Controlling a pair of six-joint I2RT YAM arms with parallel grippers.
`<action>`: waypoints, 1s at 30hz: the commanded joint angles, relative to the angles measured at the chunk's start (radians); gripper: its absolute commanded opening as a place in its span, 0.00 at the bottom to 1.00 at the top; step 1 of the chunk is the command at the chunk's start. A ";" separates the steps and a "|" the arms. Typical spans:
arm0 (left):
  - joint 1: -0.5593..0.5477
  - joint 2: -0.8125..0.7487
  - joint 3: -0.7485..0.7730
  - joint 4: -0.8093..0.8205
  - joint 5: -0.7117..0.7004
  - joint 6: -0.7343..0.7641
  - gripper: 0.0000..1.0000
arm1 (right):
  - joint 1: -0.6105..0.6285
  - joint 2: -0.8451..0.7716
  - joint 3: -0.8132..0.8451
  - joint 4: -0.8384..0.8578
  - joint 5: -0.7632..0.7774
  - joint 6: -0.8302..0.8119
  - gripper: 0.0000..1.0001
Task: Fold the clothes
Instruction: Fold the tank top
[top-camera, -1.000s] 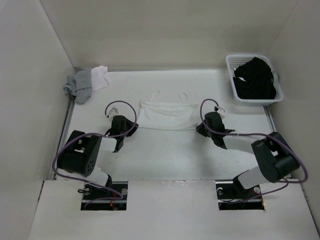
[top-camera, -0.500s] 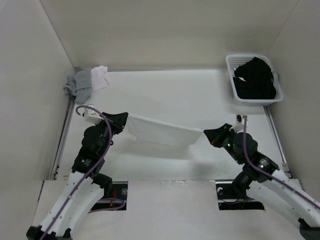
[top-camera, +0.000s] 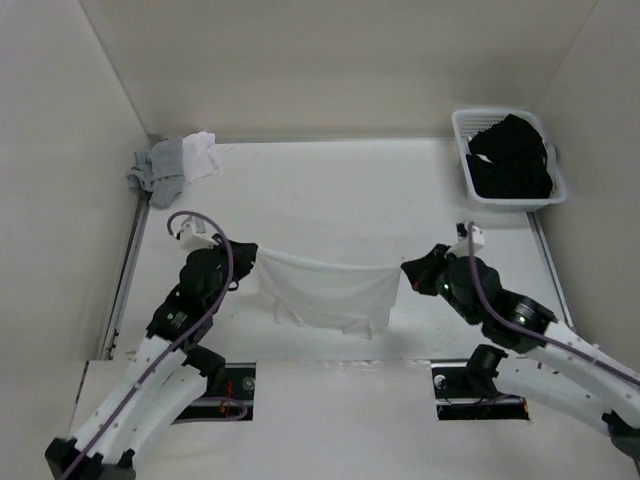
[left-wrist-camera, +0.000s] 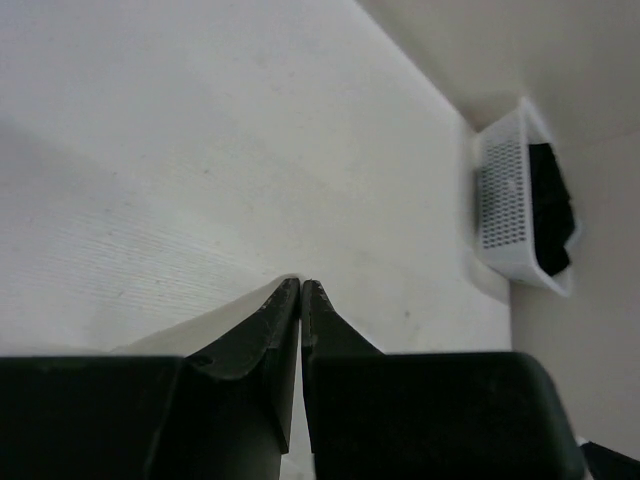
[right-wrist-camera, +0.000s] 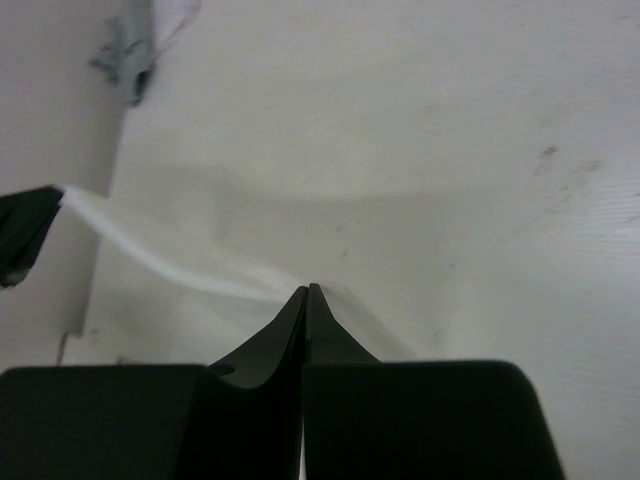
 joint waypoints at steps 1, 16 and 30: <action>0.065 0.180 -0.031 0.202 0.001 0.014 0.01 | -0.218 0.144 -0.056 0.238 -0.149 -0.125 0.00; 0.230 1.170 0.380 0.670 0.119 0.030 0.01 | -0.671 1.008 0.278 0.688 -0.529 -0.139 0.00; 0.241 0.884 -0.020 0.822 0.246 -0.051 0.02 | -0.616 0.792 -0.058 0.765 -0.498 -0.090 0.01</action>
